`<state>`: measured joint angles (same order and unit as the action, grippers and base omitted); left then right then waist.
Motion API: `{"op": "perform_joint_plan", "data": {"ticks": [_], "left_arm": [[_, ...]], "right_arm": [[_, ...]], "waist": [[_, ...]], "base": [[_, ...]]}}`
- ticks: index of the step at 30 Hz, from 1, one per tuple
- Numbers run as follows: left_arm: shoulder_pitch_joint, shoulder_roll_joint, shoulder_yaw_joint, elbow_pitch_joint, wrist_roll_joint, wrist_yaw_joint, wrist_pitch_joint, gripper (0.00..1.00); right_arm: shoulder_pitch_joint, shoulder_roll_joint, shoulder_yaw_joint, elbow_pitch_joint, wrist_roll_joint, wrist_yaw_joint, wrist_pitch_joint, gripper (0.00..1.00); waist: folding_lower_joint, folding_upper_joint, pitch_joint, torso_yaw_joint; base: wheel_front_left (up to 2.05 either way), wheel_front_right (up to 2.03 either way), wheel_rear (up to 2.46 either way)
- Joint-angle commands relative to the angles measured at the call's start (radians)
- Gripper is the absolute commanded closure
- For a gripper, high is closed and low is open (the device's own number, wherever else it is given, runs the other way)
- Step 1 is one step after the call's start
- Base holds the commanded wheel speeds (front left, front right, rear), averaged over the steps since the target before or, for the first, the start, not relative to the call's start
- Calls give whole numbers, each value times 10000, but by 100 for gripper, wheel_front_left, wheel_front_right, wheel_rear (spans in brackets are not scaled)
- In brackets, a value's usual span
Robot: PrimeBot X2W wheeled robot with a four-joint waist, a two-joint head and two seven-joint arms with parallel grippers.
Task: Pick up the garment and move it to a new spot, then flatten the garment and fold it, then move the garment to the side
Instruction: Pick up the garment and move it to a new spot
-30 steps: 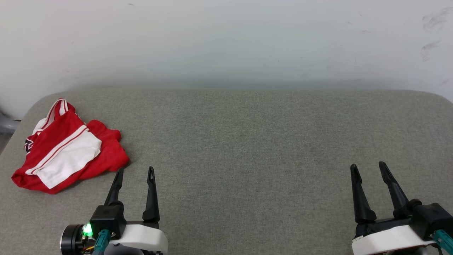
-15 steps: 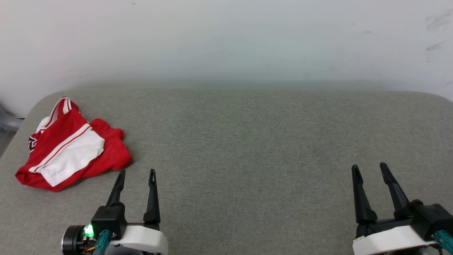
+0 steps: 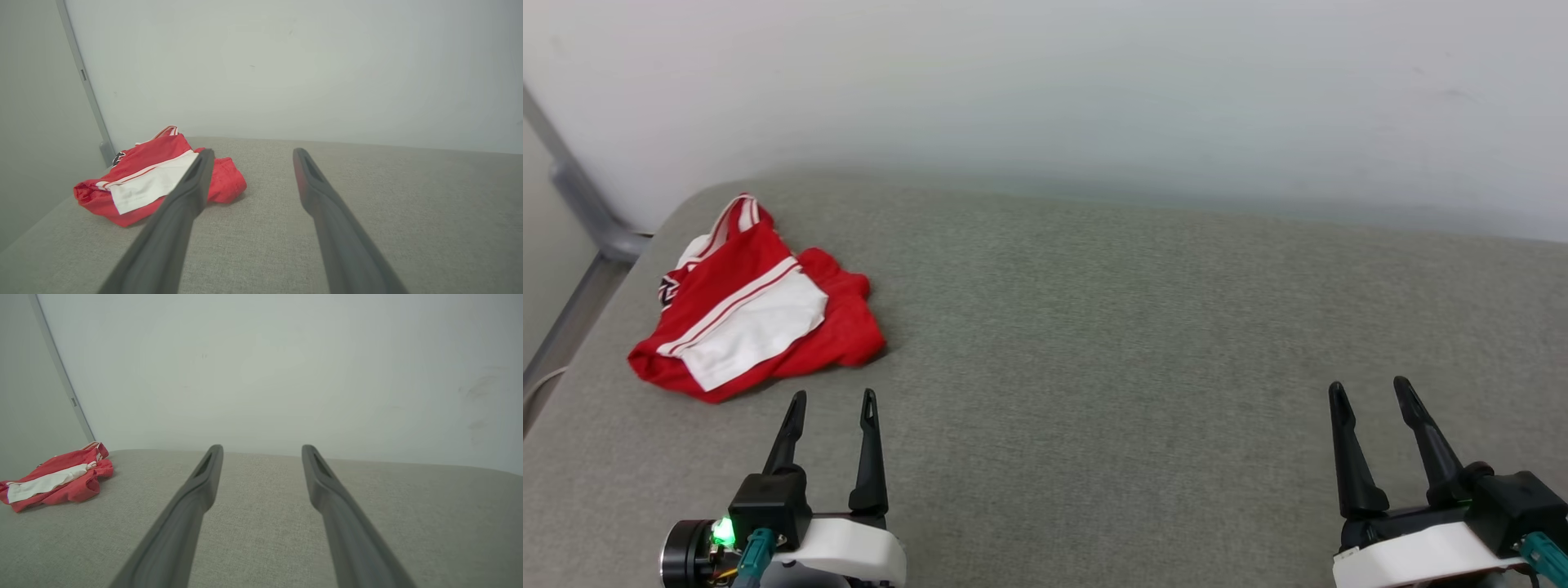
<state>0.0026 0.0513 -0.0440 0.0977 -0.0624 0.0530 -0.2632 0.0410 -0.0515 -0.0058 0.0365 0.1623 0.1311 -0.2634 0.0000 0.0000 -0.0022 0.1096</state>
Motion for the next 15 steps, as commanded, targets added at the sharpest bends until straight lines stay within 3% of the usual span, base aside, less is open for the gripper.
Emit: {"op": "perform_joint_plan", "data": {"ticks": [1,15], "left_arm": [[-86,-10,32,-17,20,36,-26,0],[4,-13,263,53,20,105,-26,0]], "right_arm": [[70,24,0,-30,-3,-7,-21,0],[53,22,133,-180,-91,-7,-21,0]], "waist": [[0,0,24,296],[0,0,110,1840]], "base": [[0,0,0],[0,0,0]]}}
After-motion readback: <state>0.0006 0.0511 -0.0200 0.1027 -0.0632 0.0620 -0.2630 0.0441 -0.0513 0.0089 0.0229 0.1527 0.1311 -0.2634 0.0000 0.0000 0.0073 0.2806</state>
